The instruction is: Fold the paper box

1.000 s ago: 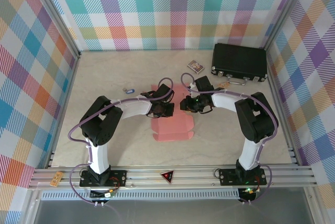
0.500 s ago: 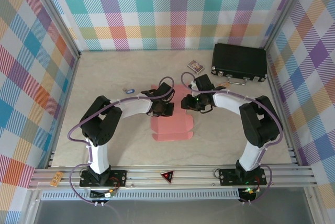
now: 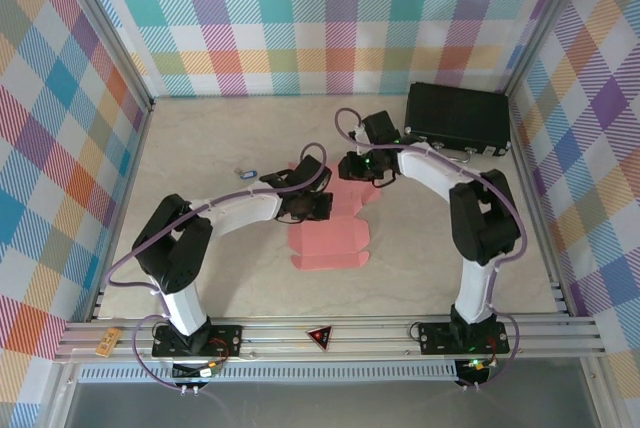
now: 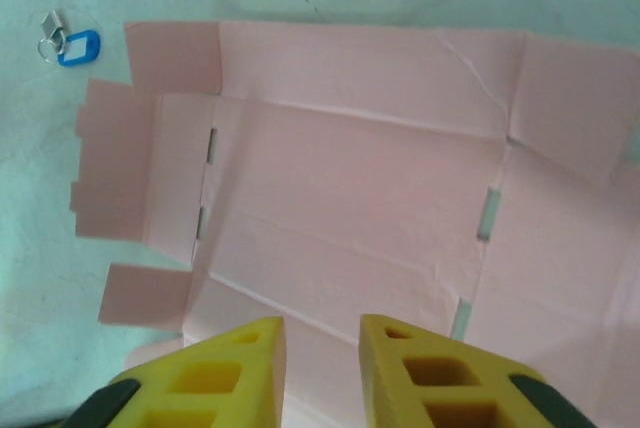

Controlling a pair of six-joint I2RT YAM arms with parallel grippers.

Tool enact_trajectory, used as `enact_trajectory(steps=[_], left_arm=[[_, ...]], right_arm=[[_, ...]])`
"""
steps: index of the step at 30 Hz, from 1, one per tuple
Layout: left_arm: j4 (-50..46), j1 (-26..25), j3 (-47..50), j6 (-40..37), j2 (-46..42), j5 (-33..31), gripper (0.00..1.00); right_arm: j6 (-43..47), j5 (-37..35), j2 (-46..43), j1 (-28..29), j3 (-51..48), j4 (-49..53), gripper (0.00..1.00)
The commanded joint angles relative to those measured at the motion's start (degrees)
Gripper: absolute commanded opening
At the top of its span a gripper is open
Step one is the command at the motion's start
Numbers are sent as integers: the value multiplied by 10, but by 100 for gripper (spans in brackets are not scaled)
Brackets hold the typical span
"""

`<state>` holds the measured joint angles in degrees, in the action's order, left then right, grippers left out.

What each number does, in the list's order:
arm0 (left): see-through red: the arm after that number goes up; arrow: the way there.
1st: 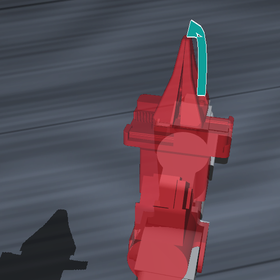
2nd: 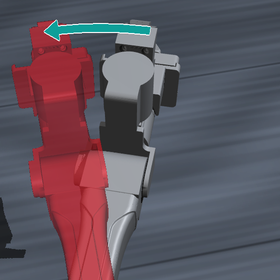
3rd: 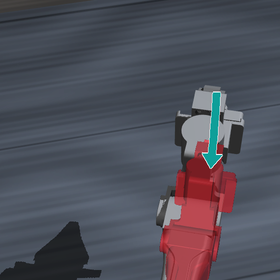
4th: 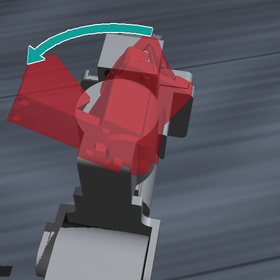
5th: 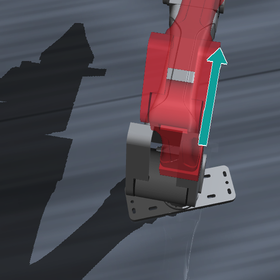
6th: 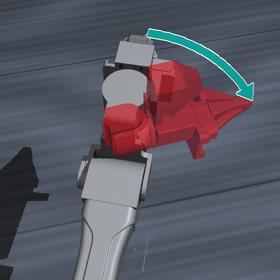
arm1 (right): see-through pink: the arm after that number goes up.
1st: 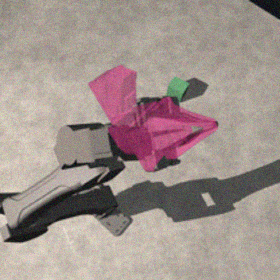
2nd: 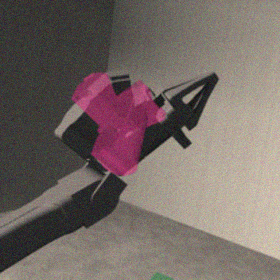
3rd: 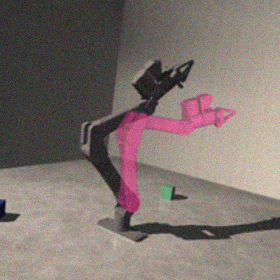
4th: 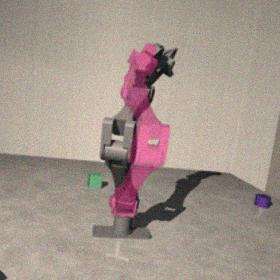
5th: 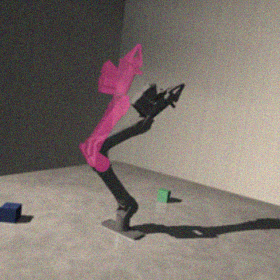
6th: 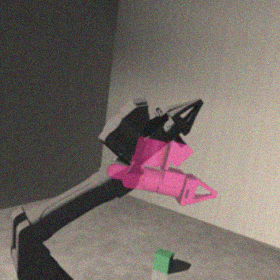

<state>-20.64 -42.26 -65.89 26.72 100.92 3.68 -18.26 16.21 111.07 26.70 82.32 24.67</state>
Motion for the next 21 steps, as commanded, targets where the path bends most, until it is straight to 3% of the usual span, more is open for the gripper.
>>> enact_trajectory(steps=[1, 9, 21], left_arm=[[13, -14, 34, 33, -9, 14, 0], [23, -19, 92, 48, -29, -4, 0], [-13, -1, 128, 25, -38, -58, 0]], right_arm=[[24, 27, 57, -1, 51, 48, 19], [32, 43, 139, 0, 115, 82, 17], [20, -24, 81, 0, -12, 70, 18]])
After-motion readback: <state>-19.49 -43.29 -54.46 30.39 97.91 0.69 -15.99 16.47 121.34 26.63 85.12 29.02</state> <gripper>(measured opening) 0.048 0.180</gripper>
